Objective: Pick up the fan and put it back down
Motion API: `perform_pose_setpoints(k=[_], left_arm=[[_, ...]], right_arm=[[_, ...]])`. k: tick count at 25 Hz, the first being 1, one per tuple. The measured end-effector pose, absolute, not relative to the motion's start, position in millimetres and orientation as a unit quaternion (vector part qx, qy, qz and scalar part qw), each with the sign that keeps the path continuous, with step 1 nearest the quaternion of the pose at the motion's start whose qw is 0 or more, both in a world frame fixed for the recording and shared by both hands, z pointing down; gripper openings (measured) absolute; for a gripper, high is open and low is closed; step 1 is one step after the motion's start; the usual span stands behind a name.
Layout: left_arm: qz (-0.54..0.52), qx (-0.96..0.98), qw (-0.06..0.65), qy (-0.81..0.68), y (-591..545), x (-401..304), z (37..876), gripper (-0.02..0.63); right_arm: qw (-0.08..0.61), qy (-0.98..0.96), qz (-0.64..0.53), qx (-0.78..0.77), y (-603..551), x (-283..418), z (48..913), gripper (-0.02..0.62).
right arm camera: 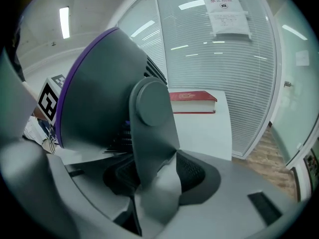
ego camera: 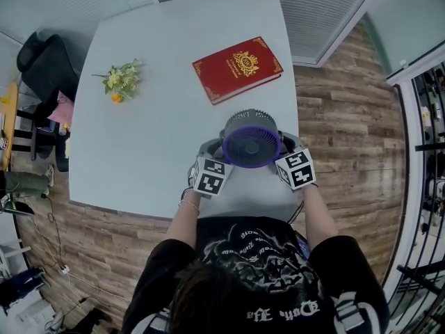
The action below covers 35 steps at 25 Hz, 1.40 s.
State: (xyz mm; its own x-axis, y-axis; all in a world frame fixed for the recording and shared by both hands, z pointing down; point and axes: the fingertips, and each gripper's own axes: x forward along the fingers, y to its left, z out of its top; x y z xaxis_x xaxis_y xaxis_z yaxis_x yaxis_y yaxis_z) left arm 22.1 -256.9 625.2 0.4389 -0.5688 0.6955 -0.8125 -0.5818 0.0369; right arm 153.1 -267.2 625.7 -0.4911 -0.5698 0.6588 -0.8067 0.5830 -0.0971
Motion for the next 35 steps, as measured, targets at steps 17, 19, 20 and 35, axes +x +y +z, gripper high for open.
perform_pose_setpoints(k=[17,19,20,35], left_arm=[[0.326,0.825,0.217,-0.407,-230.4,8.0,625.4,0.252],[0.317,0.828,0.217,-0.409,-222.7,7.5,621.1,0.259],[0.313,0.828,0.218,-0.412,-218.7,6.4,619.1,0.264],[0.195,0.831,0.214,-0.476,-151.6,-13.9,570.2,0.268]], right_arm=[[0.32,-0.847,0.176,0.386,-245.4,150.7,623.0,0.347],[0.318,-0.846,0.175,0.39,-238.0,153.2,620.5,0.352],[0.316,-0.846,0.175,0.392,-233.8,153.9,618.8,0.357],[0.216,-0.852,0.168,0.446,-168.4,152.7,562.3,0.364]])
